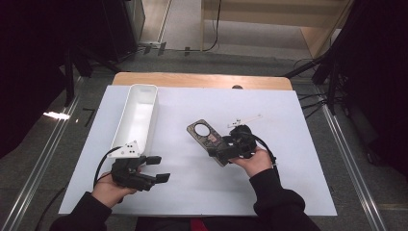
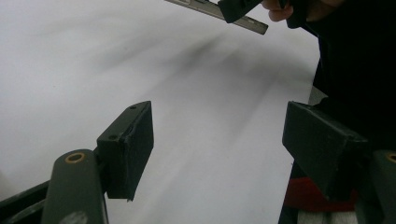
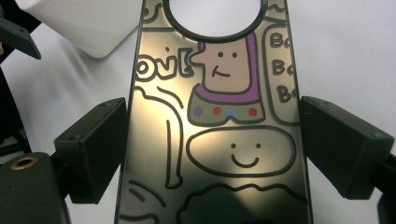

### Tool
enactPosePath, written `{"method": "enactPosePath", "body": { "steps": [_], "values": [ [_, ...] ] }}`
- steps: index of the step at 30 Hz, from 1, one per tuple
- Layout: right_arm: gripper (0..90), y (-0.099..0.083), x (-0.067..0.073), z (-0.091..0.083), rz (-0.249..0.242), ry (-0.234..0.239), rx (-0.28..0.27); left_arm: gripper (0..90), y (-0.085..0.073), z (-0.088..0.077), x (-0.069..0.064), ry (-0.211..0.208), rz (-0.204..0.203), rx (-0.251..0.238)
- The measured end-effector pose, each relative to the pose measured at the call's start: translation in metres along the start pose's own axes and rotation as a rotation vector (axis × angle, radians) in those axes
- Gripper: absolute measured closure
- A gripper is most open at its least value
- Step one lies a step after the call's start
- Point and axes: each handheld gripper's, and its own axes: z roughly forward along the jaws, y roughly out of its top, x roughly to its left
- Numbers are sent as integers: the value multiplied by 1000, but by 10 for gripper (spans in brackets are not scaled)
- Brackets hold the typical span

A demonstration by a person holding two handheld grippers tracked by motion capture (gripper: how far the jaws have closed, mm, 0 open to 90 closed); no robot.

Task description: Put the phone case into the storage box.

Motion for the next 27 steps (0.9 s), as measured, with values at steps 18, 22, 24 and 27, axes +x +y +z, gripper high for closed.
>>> {"method": "enactPosePath", "body": {
  "steps": [18, 22, 24, 27],
  "values": [
    [106, -4, -9, -2, 38, -12, -30, 213, 20, 18, -1, 39, -78, 20],
    [107, -5, -9, -2, 43, -10, -25, 213, 22, 22, 0, 35, -92, 3],
    [106, -5, -9, -2, 43, -9, -24, 213, 23, 23, 0, 18, -87, -7],
    [106, -6, -10, -2, 53, -19, -30, 217, 25, 28, -1, -2, -88, 8]
  ]
}}
